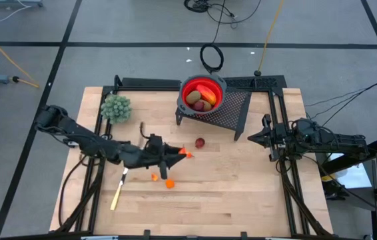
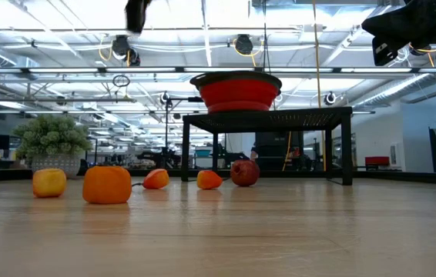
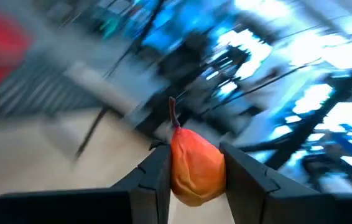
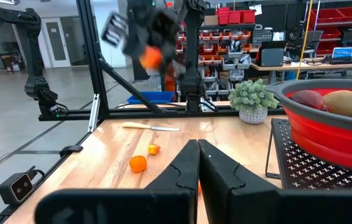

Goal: Pick & Place Fruit
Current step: Put the pear into the red strainer bowl on the shelf

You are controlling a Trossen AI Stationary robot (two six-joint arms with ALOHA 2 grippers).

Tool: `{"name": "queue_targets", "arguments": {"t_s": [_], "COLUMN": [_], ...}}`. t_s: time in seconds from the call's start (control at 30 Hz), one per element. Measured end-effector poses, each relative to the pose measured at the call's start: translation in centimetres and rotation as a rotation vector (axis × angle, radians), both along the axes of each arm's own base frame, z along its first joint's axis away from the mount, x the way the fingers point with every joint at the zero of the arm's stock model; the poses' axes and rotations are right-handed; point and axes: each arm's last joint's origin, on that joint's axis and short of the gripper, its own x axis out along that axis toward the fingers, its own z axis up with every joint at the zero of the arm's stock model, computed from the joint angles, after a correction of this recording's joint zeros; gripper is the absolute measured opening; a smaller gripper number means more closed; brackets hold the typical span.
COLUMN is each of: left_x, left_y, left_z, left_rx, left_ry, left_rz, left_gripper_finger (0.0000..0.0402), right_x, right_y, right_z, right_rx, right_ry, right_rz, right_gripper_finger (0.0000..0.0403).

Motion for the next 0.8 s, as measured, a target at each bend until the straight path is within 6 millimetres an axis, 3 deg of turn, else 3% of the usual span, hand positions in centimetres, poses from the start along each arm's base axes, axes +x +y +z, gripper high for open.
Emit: {"name": "queue_targets", "arguments": {"t_s": [0.3,0.57,0.8], "left_x": [-0.8,-1.7,-1.9], "left_y": [-0.3,-0.6,-0.7], "left_z": [3.9,5.3,5.5], "left_rx": [0.287,0.448,0.523], "left_ry": [-0.394,-0.597,-0.655], "left_rz": [-0.152,-0.247,-0.280], "left_gripper_finger": [0.0115,0.0115,0.0115], "right_x": [0.0,0.0,0.0], "right_y": [0.0,0.0,0.0], "right_z": [0.0,0.0,0.0], "right_rx": [0.000,0.000,0.000], "right_ry": [0.001,0.000,0.000], "right_rz": [0.000,0.000,0.000], "right_gripper_finger": [0.0000,0.0000,0.0000]}}
